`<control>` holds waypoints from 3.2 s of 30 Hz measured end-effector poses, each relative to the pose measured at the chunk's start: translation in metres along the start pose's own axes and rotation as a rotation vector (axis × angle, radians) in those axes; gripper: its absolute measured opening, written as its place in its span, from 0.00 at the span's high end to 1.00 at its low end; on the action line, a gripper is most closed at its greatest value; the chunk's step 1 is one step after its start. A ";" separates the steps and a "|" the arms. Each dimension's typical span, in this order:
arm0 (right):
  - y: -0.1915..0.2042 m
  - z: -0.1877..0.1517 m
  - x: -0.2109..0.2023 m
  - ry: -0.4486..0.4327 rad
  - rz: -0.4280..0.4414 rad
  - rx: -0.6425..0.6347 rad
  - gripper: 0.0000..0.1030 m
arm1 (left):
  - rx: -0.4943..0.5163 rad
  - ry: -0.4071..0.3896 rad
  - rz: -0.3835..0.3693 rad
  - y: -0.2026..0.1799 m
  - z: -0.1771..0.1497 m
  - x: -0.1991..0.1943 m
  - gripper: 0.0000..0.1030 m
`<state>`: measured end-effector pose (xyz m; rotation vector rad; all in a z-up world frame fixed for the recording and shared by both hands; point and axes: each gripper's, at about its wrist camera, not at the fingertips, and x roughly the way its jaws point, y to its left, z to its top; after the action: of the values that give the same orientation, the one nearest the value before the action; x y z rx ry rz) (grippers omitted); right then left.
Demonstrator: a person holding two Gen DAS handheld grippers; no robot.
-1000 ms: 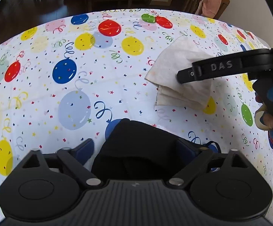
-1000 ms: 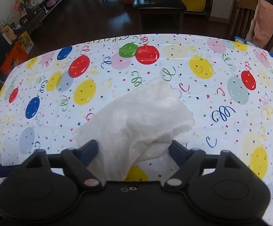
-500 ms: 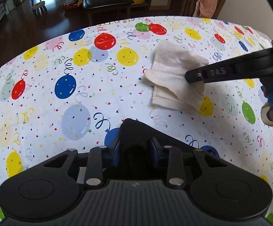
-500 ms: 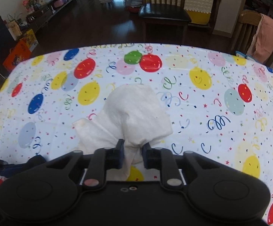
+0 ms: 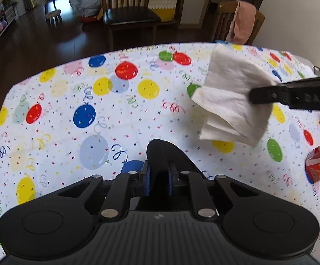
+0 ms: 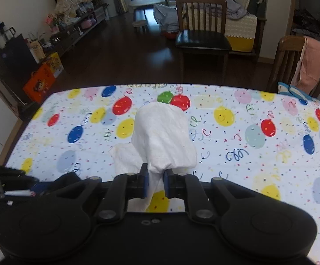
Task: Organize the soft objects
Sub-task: 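Carry the black hat with the left gripper while the right gripper carries the white cloth over the box, then lower the white cloth into the box with the right gripper while the left gripper lowers the black hat in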
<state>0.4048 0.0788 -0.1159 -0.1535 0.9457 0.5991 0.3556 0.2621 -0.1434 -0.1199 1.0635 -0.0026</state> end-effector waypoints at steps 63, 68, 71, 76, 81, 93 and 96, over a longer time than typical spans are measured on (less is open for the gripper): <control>-0.329 -0.164 -0.337 -0.062 0.071 0.072 0.88 | 0.170 -0.209 -0.314 -0.391 0.028 -0.203 0.87; -0.368 -0.174 -0.347 -0.071 0.035 0.094 0.88 | 0.231 -0.221 -0.343 -0.445 0.046 -0.199 0.87; -0.391 -0.183 -0.350 -0.069 0.012 0.115 0.88 | 0.272 -0.217 -0.362 -0.478 0.055 -0.192 0.87; -0.424 -0.194 -0.346 -0.049 -0.026 0.145 0.88 | 0.332 -0.186 -0.383 -0.525 0.061 -0.172 0.87; -0.439 -0.203 -0.336 -0.007 -0.045 0.140 0.88 | 0.359 -0.149 -0.390 -0.562 0.063 -0.144 0.87; -0.441 -0.214 -0.288 0.088 -0.042 0.067 0.88 | 0.305 -0.027 -0.341 -0.594 0.071 -0.051 0.87; -0.442 -0.214 -0.277 0.103 -0.040 0.058 0.88 | 0.294 -0.010 -0.323 -0.593 0.071 -0.033 0.87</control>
<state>0.3715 -0.4825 -0.0785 -0.1520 1.0559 0.5305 0.4341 -0.3181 -0.0218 -0.0236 1.0128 -0.4476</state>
